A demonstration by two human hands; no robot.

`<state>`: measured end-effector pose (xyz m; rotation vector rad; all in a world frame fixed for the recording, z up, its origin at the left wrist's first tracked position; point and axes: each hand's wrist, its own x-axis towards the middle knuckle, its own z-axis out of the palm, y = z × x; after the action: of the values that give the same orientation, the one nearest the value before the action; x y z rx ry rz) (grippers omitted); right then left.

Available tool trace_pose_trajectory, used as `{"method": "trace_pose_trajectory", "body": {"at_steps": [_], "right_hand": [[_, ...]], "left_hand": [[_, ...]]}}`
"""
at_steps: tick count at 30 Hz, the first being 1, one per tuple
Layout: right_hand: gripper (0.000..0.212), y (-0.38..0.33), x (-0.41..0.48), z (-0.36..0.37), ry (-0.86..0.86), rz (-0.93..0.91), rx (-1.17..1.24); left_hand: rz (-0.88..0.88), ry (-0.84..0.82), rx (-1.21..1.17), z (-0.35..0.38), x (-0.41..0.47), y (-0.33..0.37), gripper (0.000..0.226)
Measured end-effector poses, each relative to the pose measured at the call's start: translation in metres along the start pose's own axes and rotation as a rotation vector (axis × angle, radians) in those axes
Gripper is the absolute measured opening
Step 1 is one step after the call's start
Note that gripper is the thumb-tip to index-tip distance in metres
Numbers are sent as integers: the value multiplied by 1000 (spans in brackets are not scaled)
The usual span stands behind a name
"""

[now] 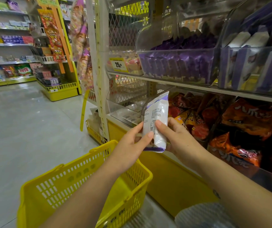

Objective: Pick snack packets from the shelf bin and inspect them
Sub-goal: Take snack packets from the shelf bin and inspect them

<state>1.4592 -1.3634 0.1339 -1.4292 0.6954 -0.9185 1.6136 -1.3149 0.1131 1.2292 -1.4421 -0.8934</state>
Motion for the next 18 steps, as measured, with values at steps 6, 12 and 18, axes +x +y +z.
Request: {"method": "trace_pose_trajectory", "body": {"at_steps": [6,12,18], "right_hand": [[57,-1,-3,0,-22,-5,-54],[54,-2,-5,4,-82,-1,-121],[47,-2,-7,9,-120,49,-117]], "left_hand": [[24,5,-12,1,0,0,38],[3,127,133,1,1,1,53],[-38,196,211,-12,0,2,58]]}}
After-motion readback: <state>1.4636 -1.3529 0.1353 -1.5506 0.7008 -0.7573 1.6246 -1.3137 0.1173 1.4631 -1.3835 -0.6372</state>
